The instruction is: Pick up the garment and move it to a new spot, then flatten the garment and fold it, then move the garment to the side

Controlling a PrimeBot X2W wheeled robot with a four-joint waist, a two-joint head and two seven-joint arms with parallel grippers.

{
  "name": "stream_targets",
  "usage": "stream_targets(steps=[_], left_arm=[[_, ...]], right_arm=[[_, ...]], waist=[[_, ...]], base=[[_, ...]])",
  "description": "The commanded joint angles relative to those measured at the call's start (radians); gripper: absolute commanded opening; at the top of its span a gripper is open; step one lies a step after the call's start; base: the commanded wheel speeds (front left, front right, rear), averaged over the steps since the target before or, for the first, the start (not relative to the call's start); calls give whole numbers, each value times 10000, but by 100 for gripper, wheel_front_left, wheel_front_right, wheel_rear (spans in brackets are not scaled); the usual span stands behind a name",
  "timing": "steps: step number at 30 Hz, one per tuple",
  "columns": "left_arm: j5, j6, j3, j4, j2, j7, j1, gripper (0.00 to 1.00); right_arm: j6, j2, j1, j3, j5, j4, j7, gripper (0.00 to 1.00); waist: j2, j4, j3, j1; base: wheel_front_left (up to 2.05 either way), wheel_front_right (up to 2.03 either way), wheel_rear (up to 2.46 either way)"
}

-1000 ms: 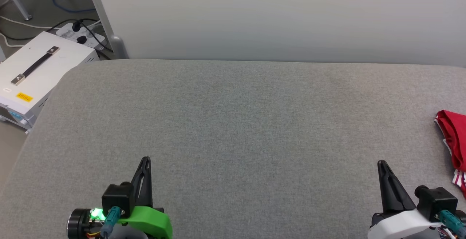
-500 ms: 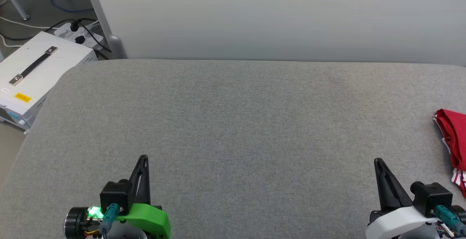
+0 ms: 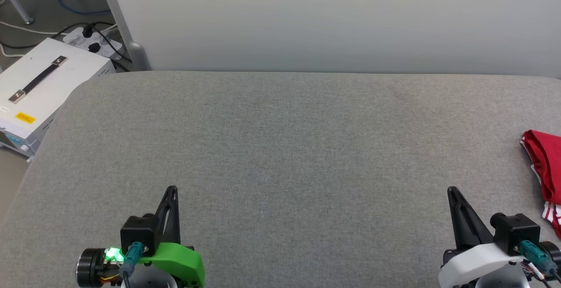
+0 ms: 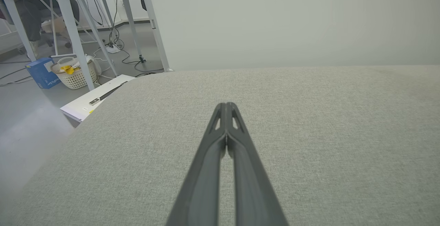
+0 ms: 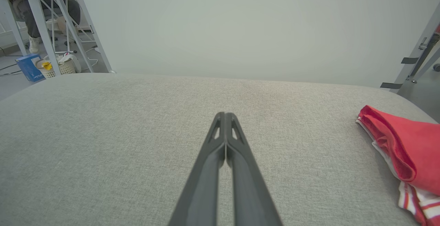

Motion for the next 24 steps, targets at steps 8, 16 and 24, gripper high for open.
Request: stream_targets(steps=[8,16,24], left_arm=[[127,-23,120,-163,-109,193,-203,0],[183,-26,182,-251,-141,353,-230,0],[253,-29,261,-362,-182,553,-265,0]], right_arm=[[-5,-8,-248,52,-188,-97,197,0],[-6,-9,-326,83,-291,-126,357,0],[-7,-9,-423,122,-419,-164,558,0]], waist=[[32,-31,14,0],[35,-60,27,0],[40,-96,44,0]], base=[[0,0,0],[0,0,0],[0,0,0]])
